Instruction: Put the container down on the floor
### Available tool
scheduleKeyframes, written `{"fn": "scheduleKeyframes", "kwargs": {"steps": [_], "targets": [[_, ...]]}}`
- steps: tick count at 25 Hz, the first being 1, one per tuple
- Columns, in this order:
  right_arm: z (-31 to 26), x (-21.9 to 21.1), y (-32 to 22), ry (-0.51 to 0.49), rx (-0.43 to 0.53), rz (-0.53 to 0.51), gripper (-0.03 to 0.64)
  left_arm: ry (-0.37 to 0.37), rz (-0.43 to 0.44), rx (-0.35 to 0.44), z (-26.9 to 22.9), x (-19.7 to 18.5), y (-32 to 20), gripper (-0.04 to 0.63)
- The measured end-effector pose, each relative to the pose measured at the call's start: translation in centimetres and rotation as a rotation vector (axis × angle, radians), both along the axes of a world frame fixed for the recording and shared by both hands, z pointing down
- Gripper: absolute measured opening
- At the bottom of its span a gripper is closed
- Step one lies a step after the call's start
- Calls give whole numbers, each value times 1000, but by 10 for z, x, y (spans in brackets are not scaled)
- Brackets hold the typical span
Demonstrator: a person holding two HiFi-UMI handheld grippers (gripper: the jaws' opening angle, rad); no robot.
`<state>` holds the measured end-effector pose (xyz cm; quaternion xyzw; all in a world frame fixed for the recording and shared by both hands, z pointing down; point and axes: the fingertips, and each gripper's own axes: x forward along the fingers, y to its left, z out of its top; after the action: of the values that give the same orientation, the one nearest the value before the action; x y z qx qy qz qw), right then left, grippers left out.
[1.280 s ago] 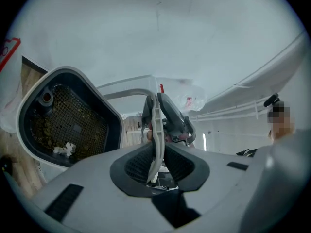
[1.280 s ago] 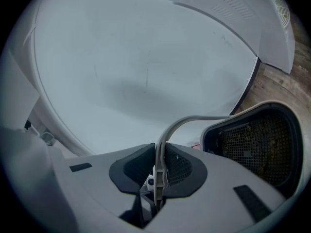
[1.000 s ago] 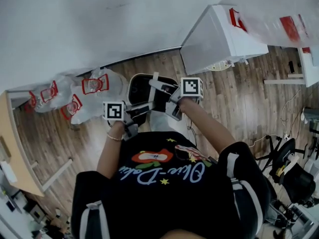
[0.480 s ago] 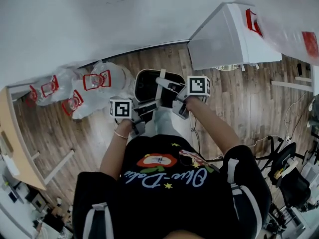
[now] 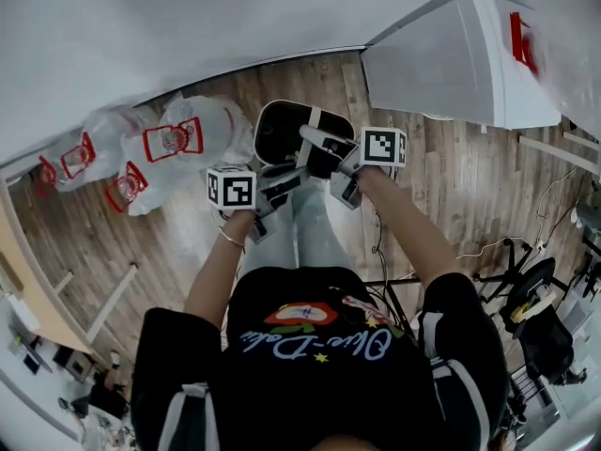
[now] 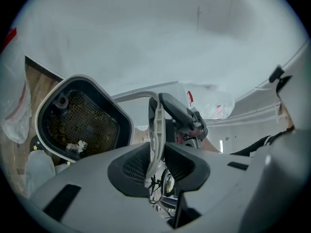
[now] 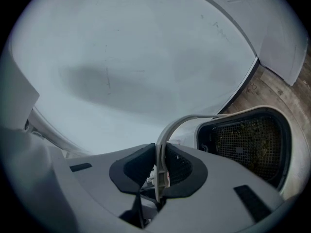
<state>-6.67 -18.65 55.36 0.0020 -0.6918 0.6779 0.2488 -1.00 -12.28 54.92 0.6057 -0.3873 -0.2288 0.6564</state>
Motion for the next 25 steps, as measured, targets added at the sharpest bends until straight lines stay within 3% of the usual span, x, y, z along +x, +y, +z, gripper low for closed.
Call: {"fn": "scheduleKeyframes", "kwargs": {"steps": [8, 17, 25], "targets": [[109, -19, -24, -11, 28, -19, 43, 36, 11, -2, 114, -14, -27, 71], [91, -20, -28, 0, 68, -16, 43, -16, 9, 10, 100, -16, -28, 72], [130, -20, -25, -9, 88, -70, 43, -33, -43, -10, 142, -12, -29, 75]]}}
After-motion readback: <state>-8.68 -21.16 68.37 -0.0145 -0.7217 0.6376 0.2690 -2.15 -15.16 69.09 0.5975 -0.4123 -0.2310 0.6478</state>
